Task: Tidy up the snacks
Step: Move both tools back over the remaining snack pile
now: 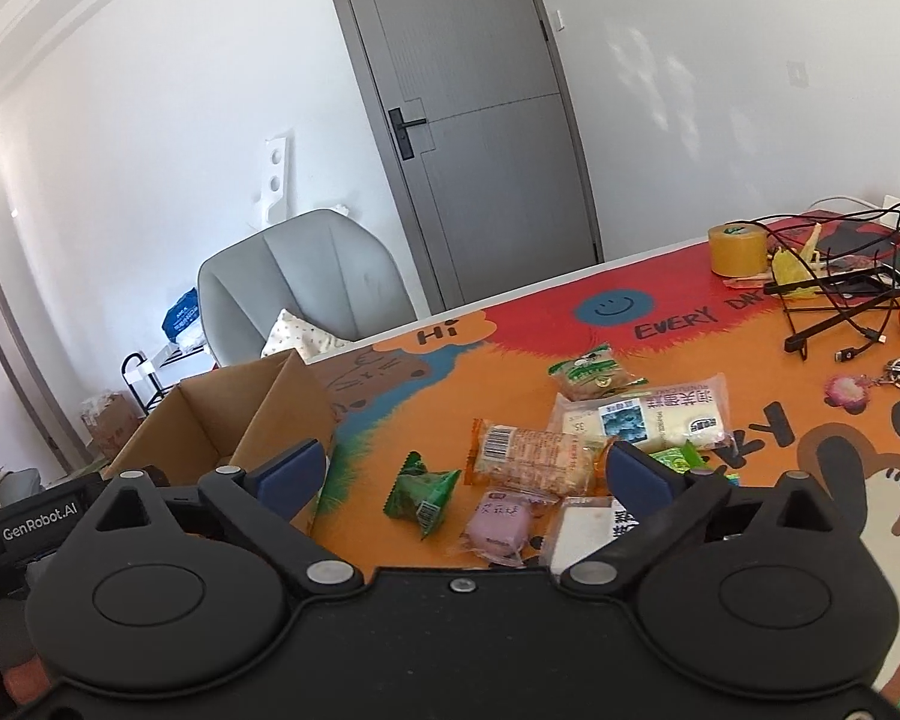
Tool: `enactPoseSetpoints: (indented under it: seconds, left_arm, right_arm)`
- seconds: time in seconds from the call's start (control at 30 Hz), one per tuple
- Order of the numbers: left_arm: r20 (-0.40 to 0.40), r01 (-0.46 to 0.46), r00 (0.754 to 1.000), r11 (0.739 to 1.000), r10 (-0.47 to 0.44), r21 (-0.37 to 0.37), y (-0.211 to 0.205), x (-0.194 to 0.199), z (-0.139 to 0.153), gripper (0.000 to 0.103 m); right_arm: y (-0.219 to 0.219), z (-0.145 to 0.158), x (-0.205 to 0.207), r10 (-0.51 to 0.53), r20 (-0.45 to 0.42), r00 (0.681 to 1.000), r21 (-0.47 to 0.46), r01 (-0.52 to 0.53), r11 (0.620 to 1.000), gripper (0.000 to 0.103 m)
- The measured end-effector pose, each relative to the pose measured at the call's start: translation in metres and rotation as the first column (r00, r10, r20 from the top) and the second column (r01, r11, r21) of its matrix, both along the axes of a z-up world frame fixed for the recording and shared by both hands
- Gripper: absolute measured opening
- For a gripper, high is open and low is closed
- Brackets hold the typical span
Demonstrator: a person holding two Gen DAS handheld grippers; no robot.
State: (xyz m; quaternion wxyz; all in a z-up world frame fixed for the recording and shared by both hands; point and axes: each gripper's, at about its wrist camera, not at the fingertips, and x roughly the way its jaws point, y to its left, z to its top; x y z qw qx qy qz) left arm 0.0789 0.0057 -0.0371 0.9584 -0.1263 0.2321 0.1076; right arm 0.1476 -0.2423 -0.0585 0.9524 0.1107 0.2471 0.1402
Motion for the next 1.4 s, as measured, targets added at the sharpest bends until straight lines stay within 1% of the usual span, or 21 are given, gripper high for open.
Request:
enactPoseSetpoints:
  seconds: [0.1,0.43,0.77,1.03,1.13,1.4]
  left_arm:
    - [-0.001,0.037,0.999,0.999,-0.037,0.016,-0.013,0.002,0.000,0.099]
    - [-0.003,0.127,0.992,0.991,-0.127,0.036,-0.054,0.009,-0.001,0.099]
    - [-0.021,0.189,0.982,0.981,-0.188,0.041,-0.086,0.023,-0.013,0.099]
    - [-0.045,0.236,0.971,0.971,-0.234,0.043,-0.107,0.032,-0.025,0.099]
    - [-0.054,0.263,0.964,0.964,-0.262,0.031,-0.112,0.037,-0.031,0.099]
    - [-0.095,0.281,0.956,0.959,-0.278,0.020,-0.122,0.052,-0.049,0.099]
  right_arm:
    - [-0.013,-0.003,-0.001,-0.021,0.002,1.000,0.010,0.021,1.000,0.103]
    - [-0.055,-0.010,-0.006,-0.096,-0.002,0.995,0.028,0.096,0.995,0.103]
    - [-0.086,-0.022,-0.007,-0.149,-0.019,0.989,0.020,0.149,0.989,0.103]
    - [-0.098,-0.034,-0.003,-0.171,-0.038,0.985,0.007,0.171,0.985,0.103]
    - [-0.100,-0.040,-0.001,-0.180,-0.048,0.982,0.007,0.181,0.984,0.103]
    - [-0.102,-0.055,0.006,-0.186,-0.077,0.979,-0.006,0.187,0.982,0.103]
